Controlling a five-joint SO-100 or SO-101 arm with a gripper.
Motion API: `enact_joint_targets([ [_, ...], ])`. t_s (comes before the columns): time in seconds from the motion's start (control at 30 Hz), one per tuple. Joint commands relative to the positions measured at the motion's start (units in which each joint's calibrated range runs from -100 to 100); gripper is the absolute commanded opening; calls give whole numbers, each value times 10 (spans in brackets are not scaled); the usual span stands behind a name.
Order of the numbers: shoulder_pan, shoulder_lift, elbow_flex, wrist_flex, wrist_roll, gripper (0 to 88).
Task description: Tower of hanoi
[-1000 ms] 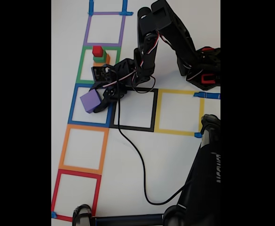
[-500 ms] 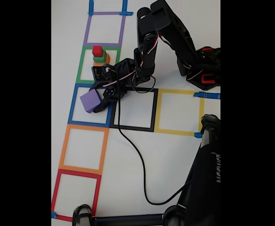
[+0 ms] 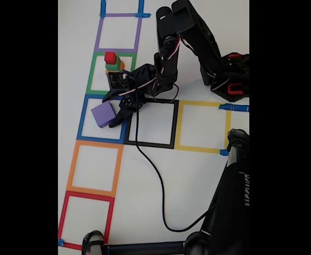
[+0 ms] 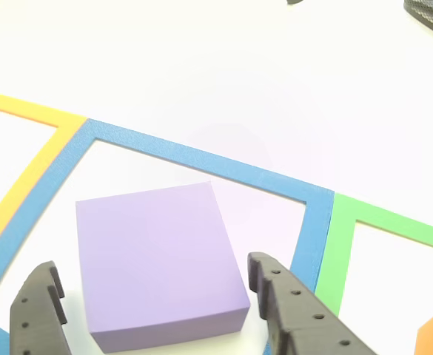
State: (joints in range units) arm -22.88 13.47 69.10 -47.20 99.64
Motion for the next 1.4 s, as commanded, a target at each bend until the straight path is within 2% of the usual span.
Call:
enact_joint_targets([
  [0.0, -14, -95, 16, 6, 4, 268],
  [0.07, -18, -137, 18, 40, 4, 224],
  [0.1, -19, -160, 18, 60, 4, 174],
  [0.23, -11, -256, 27, 144, 4, 120],
  [0.3, 0, -322, 27, 221, 4, 92],
  [0.43, 26, -447, 4, 410, 4, 38],
  [0.6, 45, -597, -95, 725, 4, 11],
  [0.73, 62, -661, -209, 929, 4, 2],
  [0.9, 116, -672, -381, 1134, 4, 2],
  [1.2, 257, -666, -618, 1371, 4, 2],
  [1.37, 313, -654, -672, 1430, 4, 3],
])
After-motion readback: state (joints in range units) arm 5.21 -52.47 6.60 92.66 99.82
